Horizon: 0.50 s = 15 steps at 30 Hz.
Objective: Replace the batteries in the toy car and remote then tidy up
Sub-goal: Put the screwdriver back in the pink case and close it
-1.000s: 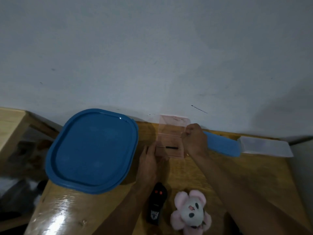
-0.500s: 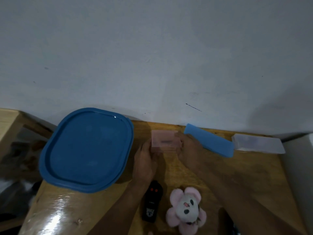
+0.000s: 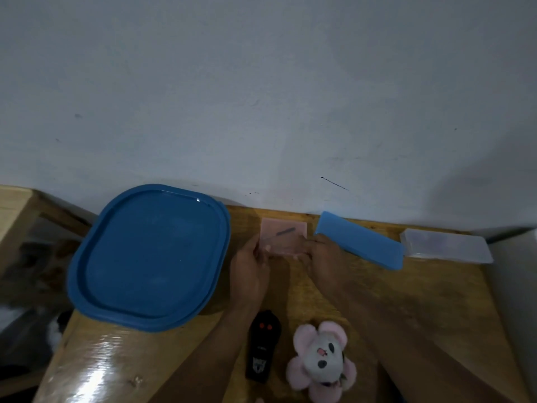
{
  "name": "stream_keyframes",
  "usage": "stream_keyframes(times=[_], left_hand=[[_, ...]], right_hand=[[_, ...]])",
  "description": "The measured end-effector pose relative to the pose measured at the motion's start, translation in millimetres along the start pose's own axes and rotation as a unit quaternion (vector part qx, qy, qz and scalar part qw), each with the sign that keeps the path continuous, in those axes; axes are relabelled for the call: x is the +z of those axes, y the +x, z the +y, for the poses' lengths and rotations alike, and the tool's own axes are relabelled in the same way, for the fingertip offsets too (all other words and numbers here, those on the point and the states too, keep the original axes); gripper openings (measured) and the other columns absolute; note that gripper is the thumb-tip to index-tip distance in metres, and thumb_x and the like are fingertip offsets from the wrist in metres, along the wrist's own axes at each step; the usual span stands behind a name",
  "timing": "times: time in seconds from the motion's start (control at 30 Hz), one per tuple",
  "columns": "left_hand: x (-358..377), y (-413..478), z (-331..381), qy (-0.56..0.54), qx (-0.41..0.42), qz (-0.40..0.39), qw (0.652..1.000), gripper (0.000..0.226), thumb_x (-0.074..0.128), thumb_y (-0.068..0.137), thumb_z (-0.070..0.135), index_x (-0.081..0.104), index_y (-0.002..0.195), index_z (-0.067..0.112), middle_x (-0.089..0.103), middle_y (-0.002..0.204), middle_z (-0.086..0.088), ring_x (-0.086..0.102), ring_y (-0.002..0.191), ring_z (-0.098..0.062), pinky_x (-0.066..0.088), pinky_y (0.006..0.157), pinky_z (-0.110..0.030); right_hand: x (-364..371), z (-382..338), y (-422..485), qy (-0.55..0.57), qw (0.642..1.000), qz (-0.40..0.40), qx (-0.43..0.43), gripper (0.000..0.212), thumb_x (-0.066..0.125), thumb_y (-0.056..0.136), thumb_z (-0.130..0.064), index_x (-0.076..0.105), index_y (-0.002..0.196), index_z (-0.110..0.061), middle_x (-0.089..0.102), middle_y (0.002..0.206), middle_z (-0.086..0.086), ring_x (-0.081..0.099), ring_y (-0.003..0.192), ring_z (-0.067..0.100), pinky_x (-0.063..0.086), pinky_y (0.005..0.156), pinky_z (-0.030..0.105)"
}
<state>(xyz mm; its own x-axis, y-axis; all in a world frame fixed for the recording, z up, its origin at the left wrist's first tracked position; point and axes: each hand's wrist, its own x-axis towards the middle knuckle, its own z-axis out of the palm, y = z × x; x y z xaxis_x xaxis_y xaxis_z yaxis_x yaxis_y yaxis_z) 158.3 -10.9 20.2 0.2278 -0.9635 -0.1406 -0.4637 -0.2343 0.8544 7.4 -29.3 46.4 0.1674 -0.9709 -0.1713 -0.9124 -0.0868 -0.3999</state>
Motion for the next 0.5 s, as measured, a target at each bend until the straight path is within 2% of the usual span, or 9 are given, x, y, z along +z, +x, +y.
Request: stream_keyframes(times=[0.1,0.17,0.23,0.37,0.4,0.43,0.5], left_hand=[[0.6,1.1,2.7,-0.007,-0.016,0.007,1.0,0.022,0.057,0.094,0.018,0.069,0.113,0.019,0.07,0.099,0.006,0.062,0.087,-0.009,0.045,0.069,-0.02],[0.6,3.3,4.9,-0.019,-0.031,0.01,0.999,0.023,0.059,0.092,0.015,0.069,0.112,0.019,0.069,0.096,0.01,0.062,0.087,-0.009,0.043,0.065,-0.017],[1.3,5.2,5.8,-0.034,-0.054,0.008,0.998,0.024,0.061,0.091,0.013,0.07,0.112,0.018,0.068,0.095,0.01,0.062,0.086,-0.008,0.042,0.063,-0.013],[3.6,6.5,4.8,-0.039,-0.072,0.005,0.997,0.026,0.061,0.091,0.014,0.069,0.116,0.017,0.072,0.103,0.003,0.065,0.093,-0.012,0.048,0.074,-0.022],[4.5,6.1,4.9,-0.037,-0.07,0.008,0.997,0.026,0.061,0.092,0.014,0.069,0.117,0.016,0.072,0.103,0.002,0.065,0.093,-0.013,0.048,0.074,-0.022],[5.0,4.8,6.7,-0.025,-0.07,0.016,0.997,0.026,0.06,0.092,0.014,0.068,0.117,0.016,0.072,0.104,0.0,0.064,0.092,-0.013,0.046,0.074,-0.022],[5.4,1.0,6.0,-0.004,-0.059,0.024,0.998,0.025,0.058,0.094,0.016,0.068,0.117,0.014,0.072,0.105,-0.003,0.064,0.093,-0.016,0.047,0.075,-0.024]], right_hand=[[2.5,5.3,0.1,-0.011,1.0,-0.011,-0.006,0.035,0.052,0.096,-0.021,0.059,0.13,-0.016,0.06,0.117,0.008,0.056,0.105,0.022,0.037,0.079,0.024],[7.2,8.0,-0.1,-0.018,1.0,-0.003,-0.02,0.032,0.052,0.096,-0.02,0.062,0.127,-0.013,0.062,0.117,0.009,0.058,0.105,0.024,0.043,0.086,0.028],[9.3,8.1,0.4,-0.029,0.999,-0.004,-0.026,0.03,0.05,0.098,-0.018,0.063,0.124,-0.013,0.063,0.118,0.008,0.06,0.103,0.024,0.047,0.087,0.032],[7.4,7.0,4.2,-0.039,0.999,-0.034,-0.013,0.031,0.052,0.097,-0.021,0.062,0.125,-0.011,0.063,0.12,0.01,0.059,0.107,0.027,0.045,0.087,0.032],[5.7,6.7,4.4,-0.038,0.999,-0.036,-0.008,0.031,0.05,0.098,-0.022,0.061,0.125,-0.01,0.062,0.12,0.009,0.059,0.108,0.026,0.044,0.088,0.028],[4.7,6.9,3.5,-0.01,0.999,-0.038,0.011,0.031,0.047,0.099,-0.022,0.061,0.123,-0.009,0.062,0.118,0.005,0.059,0.106,0.021,0.043,0.085,0.019],[2.6,2.0,-1.3,0.013,0.999,-0.031,0.012,0.029,0.041,0.102,-0.022,0.061,0.118,-0.009,0.058,0.107,-0.007,0.055,0.098,0.009,0.035,0.068,-0.002]])
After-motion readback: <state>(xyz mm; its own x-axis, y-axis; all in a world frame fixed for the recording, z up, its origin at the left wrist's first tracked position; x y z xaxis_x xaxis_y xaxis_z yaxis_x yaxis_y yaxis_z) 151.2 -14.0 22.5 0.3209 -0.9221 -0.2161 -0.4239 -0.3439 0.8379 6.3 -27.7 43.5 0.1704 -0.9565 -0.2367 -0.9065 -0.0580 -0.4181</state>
